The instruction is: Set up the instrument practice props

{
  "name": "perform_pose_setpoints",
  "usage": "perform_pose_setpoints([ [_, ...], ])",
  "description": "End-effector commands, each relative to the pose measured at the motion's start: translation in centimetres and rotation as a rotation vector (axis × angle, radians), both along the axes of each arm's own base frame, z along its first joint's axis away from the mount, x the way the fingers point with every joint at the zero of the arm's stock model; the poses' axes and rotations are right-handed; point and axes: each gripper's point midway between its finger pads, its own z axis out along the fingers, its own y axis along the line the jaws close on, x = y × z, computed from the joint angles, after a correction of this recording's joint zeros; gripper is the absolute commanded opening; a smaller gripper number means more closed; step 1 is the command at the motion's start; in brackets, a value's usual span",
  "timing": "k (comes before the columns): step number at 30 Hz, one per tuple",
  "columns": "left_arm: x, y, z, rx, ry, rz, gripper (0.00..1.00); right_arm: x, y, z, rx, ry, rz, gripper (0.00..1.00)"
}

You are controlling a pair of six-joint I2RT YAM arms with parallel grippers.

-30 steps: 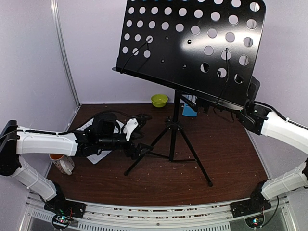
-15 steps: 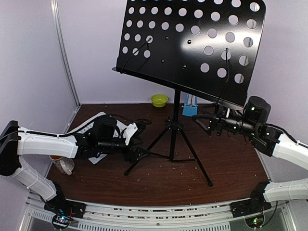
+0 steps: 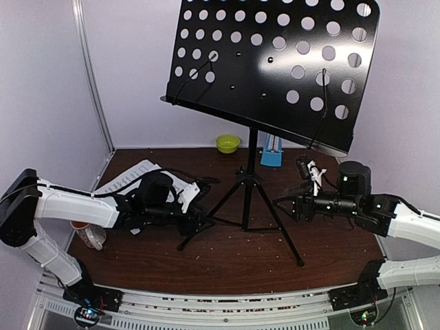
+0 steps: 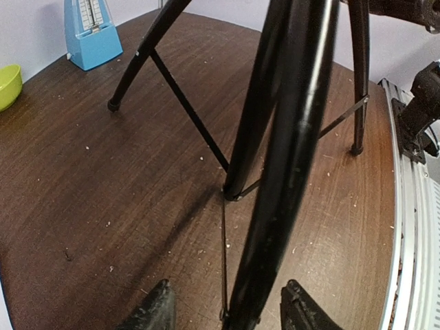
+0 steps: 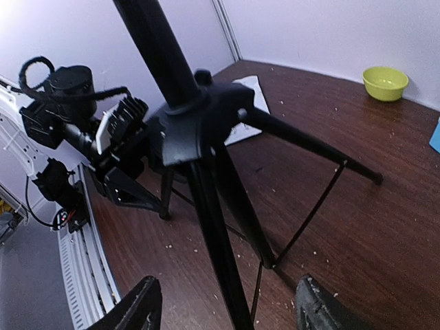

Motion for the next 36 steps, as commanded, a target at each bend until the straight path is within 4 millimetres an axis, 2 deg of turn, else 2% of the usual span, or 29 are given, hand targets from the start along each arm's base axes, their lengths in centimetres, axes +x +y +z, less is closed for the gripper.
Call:
perform_pose_setpoints([
  [1, 1.3, -0.5, 0.7, -0.048, -0.017, 0.045, 0.51, 0.3, -0.3, -2.6, -0.087, 0.062, -0.055, 0.65],
  [4, 1.7, -0.6, 0.5, -0.038, -0.013, 0.063, 0.47, 0.7, -0.2, -3.6, -0.137, 0.069, -0.07, 0.61],
  [10, 2.9, -0.3, -0.2, -0.015, -0.021, 0.128, 0.36, 2.8, -0.6, -3.9, -0.195, 0.025, -0.161, 0.52],
  [17, 4.1, 0.1, -0.4, -0.008, -0.021, 0.199, 0.29, 4.9, -0.4, -3.9, -0.231, -0.009, -0.222, 0.3],
  [21, 5.0, 1.0, -1.0, 0.029, -0.034, 0.269, 0.26, 6.1, -0.1, -3.6, -0.248, -0.041, -0.243, 0.22],
  [25, 5.8, 1.5, -1.6, 0.075, -0.049, 0.307, 0.23, 7.2, 0.9, -3.5, -0.257, -0.061, -0.232, 0.18],
  [30, 6.4, 1.4, -1.3, 0.078, -0.061, 0.326, 0.17, 9.0, 2.6, -3.3, -0.27, -0.089, -0.21, 0.14],
  [36, 7.2, 1.2, -1.1, 0.091, -0.058, 0.356, 0.16, 11.8, 3.6, -3.0, -0.266, -0.094, -0.209, 0.13],
])
